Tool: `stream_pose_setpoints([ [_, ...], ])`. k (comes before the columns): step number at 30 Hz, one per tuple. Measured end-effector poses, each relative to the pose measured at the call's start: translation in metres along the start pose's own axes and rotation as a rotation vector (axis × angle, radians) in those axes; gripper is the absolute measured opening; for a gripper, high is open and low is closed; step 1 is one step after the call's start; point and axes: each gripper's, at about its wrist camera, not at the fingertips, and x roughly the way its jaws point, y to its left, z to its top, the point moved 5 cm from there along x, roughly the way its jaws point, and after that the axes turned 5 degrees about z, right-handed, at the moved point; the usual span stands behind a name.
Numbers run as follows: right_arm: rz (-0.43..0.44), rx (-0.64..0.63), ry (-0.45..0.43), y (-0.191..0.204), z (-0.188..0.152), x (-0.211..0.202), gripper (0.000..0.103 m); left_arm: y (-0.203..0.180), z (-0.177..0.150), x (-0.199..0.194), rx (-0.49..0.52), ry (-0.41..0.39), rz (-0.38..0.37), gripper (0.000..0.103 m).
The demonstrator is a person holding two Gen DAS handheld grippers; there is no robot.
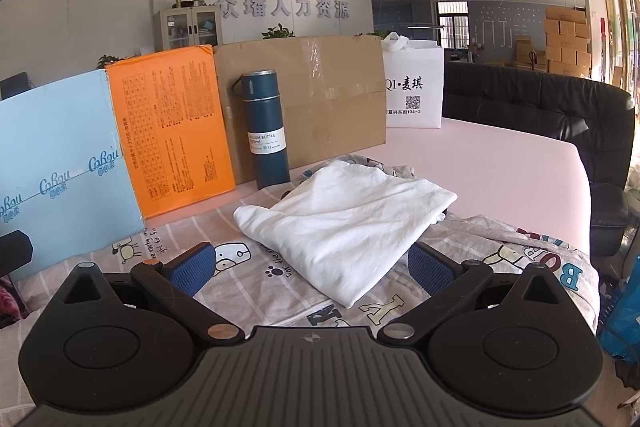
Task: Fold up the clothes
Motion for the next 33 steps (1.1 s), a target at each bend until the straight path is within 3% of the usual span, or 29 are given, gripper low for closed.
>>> stream_pose_setpoints([
  [17,0.003,0.146,0.012,-0.043,-0.018,0.034,0.103,-0.006,-0.029,0.033,0.008,0.113,-0.016,0.103],
  [33,0.076,0.241,0.043,-0.061,-0.031,0.084,0.103,-0.004,-0.057,0.061,0.005,0.220,-0.029,0.103],
])
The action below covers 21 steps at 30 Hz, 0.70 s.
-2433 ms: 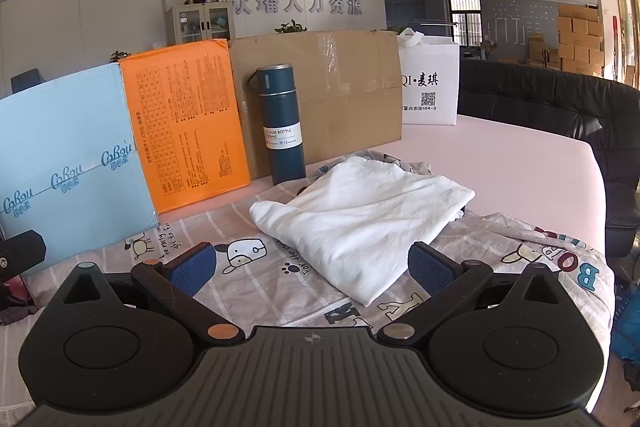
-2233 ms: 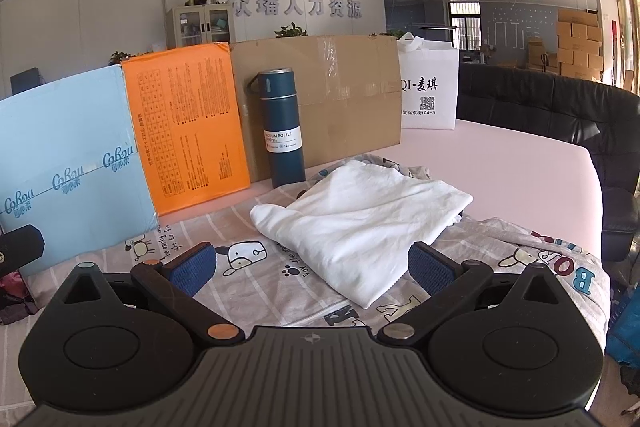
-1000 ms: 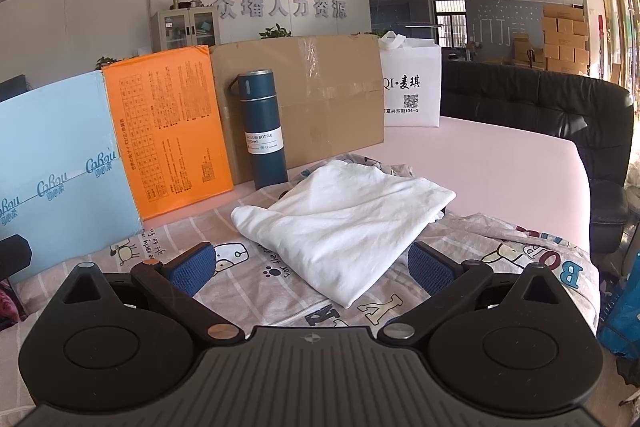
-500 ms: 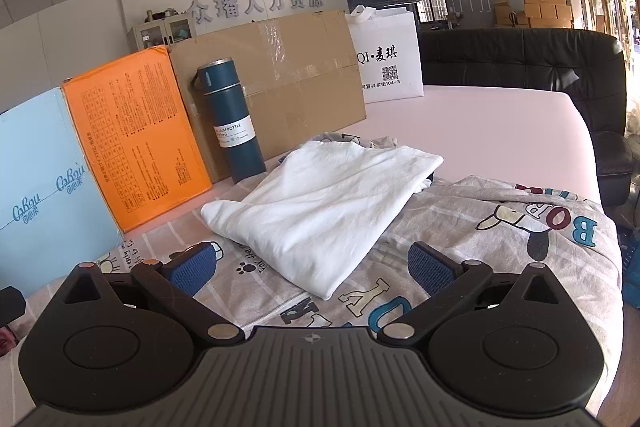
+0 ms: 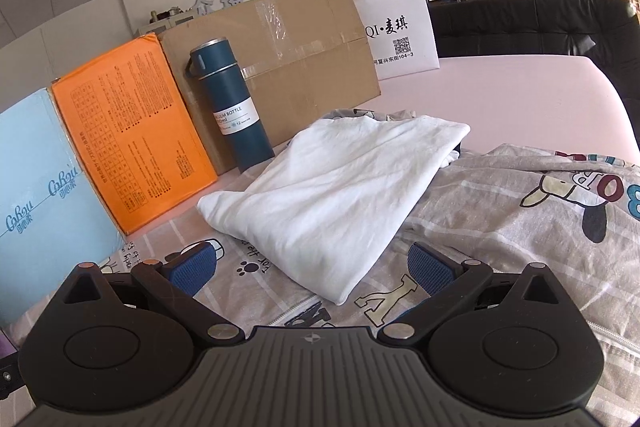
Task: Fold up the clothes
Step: 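Lower both tools onto the white T-shirt and close both grippers on it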
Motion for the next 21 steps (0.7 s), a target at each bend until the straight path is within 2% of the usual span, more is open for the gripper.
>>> stream_pose_setpoints([
  [11,0.062,0.064,0.034,-0.034,0.019,0.007,0.103,-0.004,0.002,-0.002,-0.034,-0.026,-0.052,0.103],
  [14,0.068,0.099,0.036,-0.049,0.025,0.009,0.103,0.001,0.008,0.003,-0.113,-0.019,-0.099,0.103],
  [17,0.092,0.190,0.049,-0.069,0.029,0.016,0.103,0.005,0.013,0.017,-0.215,0.012,-0.175,0.103],
  [21,0.124,0.287,0.069,-0.090,0.034,0.029,0.103,-0.004,0.020,0.040,-0.282,0.046,-0.245,0.103],
])
